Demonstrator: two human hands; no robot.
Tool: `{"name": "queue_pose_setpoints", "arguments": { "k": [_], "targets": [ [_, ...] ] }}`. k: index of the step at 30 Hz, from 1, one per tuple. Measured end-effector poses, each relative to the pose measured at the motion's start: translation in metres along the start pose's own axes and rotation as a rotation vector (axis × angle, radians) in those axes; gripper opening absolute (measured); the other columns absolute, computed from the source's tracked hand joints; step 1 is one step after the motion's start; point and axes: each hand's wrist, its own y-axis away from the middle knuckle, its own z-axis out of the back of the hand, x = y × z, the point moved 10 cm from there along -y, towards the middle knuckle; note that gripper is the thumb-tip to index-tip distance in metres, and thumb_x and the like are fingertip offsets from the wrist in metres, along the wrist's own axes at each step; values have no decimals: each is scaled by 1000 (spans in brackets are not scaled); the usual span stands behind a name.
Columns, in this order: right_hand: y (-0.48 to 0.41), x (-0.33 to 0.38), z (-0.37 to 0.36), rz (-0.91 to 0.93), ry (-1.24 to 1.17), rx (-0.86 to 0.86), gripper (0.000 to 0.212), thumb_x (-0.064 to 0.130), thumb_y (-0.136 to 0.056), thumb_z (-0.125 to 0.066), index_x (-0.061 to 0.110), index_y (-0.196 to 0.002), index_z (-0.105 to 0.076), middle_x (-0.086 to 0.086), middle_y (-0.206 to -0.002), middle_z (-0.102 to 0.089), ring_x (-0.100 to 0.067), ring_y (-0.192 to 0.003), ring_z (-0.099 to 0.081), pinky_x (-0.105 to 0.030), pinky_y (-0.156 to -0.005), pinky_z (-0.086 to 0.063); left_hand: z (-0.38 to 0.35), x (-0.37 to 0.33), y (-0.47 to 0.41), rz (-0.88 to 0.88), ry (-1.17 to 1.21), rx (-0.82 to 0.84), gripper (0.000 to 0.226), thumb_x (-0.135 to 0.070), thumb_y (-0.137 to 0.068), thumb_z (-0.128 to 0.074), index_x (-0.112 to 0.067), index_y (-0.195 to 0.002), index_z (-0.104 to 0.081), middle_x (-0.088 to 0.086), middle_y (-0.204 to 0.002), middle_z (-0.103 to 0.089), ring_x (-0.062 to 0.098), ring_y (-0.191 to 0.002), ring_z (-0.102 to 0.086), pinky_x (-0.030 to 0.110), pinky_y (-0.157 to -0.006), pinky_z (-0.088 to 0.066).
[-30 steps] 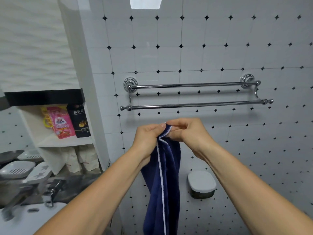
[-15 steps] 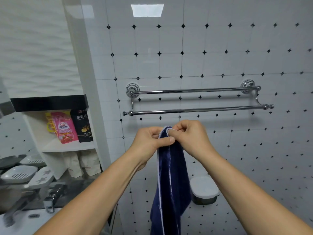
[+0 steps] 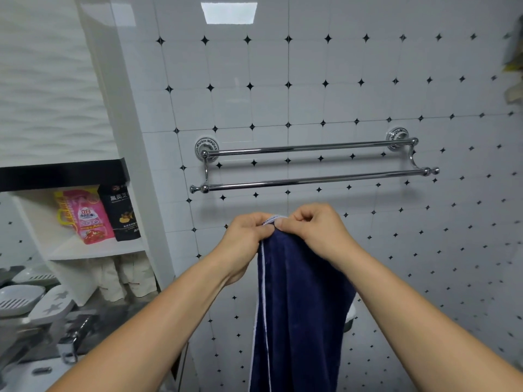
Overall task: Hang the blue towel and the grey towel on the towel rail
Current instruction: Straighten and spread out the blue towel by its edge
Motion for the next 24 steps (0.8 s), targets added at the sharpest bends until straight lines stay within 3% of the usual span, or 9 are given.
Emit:
{"name": "queue_pose_setpoints", "arguments": {
  "k": [3, 5, 7, 9, 12, 15, 17, 20, 24],
  "targets": [
    [5, -5, 1, 47, 26, 56, 32, 56, -67, -75, 26, -60, -68, 3, -83, -61, -10, -70, -58, -26, -66, -43, 3, 2, -3, -23, 28, -50, 25, 4, -96, -46, -3, -102, -68, 12, -88, -74, 19, -78, -69, 25, -70, -55],
    [12, -21, -3, 46, 88, 164, 29, 60, -64, -75, 33, -59, -67, 3, -97, -56, -13, -90, -57, -29, -79, -44, 15, -3, -7, -58, 62, -123, 24, 2, -97, -46, -7, -98, -68, 6, -82, -73, 15, -74, -67, 22, -67, -54],
    [25, -51, -12, -10, 203, 320, 30, 64, -63, -75, 36, -75, -73, 10, -110, -53, -11, -111, -47, -33, -95, -39, 27, -13, -12, -97, 95, -163, 23, 2, -97, -46, -9, -98, -67, 4, -85, -71, 13, -75, -65, 20, -68, -53],
    [36, -83, -17, -78, 337, 426, 37, 67, -61, -73, 39, -85, -73, 20, -113, -49, -12, -116, -39, -36, -101, -35, 35, -23, -16, -126, 141, -171, 23, 2, -97, -46, -8, -98, -67, 4, -83, -71, 14, -74, -65, 20, -69, -54],
    [50, -126, -13, -169, 573, 482, 47, 60, -63, -75, 36, -102, -64, 29, -105, -41, -13, -111, -35, -34, -96, -32, 50, -37, -20, -165, 183, -204, 24, 3, -98, -45, -9, -95, -66, 5, -80, -69, 14, -73, -63, 21, -70, -54],
    [55, -155, -1, -213, 710, 511, 28, 53, -72, -71, 28, -80, -64, 16, -124, -53, -18, -119, -38, -37, -99, -31, 66, -45, -19, -190, 200, -207, 23, 2, -98, -45, -8, -97, -66, 2, -77, -71, 12, -72, -66, 22, -68, -55],
    [57, -156, 4, -187, 769, 536, 27, 49, -76, -68, 24, -70, -61, 7, -116, -64, -18, -113, -45, -34, -92, -33, 73, -47, -18, -203, 159, -194, 23, 1, -98, -44, -8, -97, -66, 0, -77, -73, 12, -72, -67, 21, -68, -55],
    [56, -140, 7, -103, 722, 517, 28, 39, -71, -66, 19, -58, -51, -1, -84, -66, -15, -80, -53, -28, -67, -35, 85, -44, -15, -209, 76, -237, 25, -1, -98, -46, -12, -96, -68, 4, -84, -71, 13, -75, -66, 22, -69, -55],
    [55, -123, 17, -86, 409, 409, 19, 17, -64, -64, 21, -54, -48, 11, -54, -47, -6, -51, -37, -24, -52, -30, 121, -41, -11, -200, 8, -407, 28, -2, -95, -49, -20, -88, -69, -3, -80, -72, 8, -70, -65, 18, -61, -53]
  ]
}}
